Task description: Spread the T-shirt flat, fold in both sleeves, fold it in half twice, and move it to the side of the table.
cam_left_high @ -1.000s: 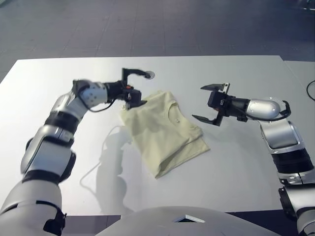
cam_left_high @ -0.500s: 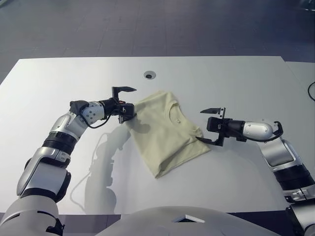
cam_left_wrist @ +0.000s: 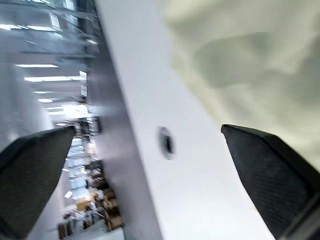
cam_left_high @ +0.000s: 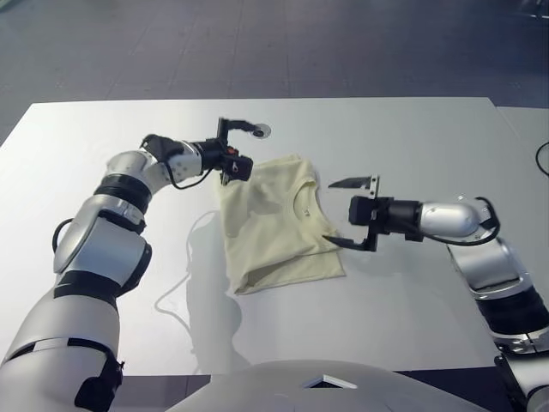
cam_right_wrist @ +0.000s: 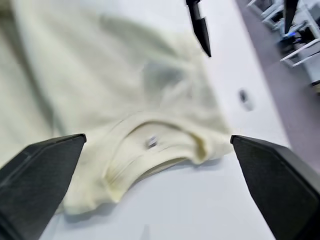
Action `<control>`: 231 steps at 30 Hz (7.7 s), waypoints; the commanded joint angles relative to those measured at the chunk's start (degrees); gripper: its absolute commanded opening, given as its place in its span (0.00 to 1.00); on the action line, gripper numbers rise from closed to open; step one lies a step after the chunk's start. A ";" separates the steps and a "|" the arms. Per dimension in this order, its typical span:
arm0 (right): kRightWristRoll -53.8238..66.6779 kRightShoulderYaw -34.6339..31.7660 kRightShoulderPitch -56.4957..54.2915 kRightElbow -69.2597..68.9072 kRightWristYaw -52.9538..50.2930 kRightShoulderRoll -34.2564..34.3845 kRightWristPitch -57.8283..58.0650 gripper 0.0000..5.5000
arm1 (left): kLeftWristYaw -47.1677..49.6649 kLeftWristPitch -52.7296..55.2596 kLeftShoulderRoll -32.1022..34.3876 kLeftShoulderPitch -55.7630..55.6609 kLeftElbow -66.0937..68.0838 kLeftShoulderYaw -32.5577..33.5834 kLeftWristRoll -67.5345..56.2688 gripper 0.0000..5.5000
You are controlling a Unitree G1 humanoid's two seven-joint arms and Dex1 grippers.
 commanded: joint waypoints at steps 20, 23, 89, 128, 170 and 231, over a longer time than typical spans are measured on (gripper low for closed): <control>-11.60 -14.66 49.84 -30.78 -4.03 -7.58 3.05 0.98 | -24.92 48.44 53.26 79.92 -101.10 21.88 -61.04 0.98; -11.89 -13.73 48.54 -30.32 -4.28 -7.77 2.99 0.98 | -21.27 50.78 49.01 84.73 -103.66 20.36 -47.97 0.98; -35.20 13.78 18.29 7.88 -18.52 -0.14 -20.72 0.23 | -22.90 56.74 10.81 77.77 -80.90 3.51 -0.48 0.01; -22.41 3.62 37.06 -16.19 -8.37 -11.19 -19.13 0.40 | -41.50 68.64 25.44 75.13 -96.70 10.86 -29.21 0.01; -35.54 8.08 34.48 -1.02 -19.97 -6.70 -38.33 0.93 | -39.99 64.99 23.31 74.86 -92.63 7.74 -25.84 0.01; -33.14 6.04 33.83 2.11 -22.04 -6.38 -46.32 0.66 | -34.22 46.52 28.98 80.30 -78.52 9.02 -29.06 0.01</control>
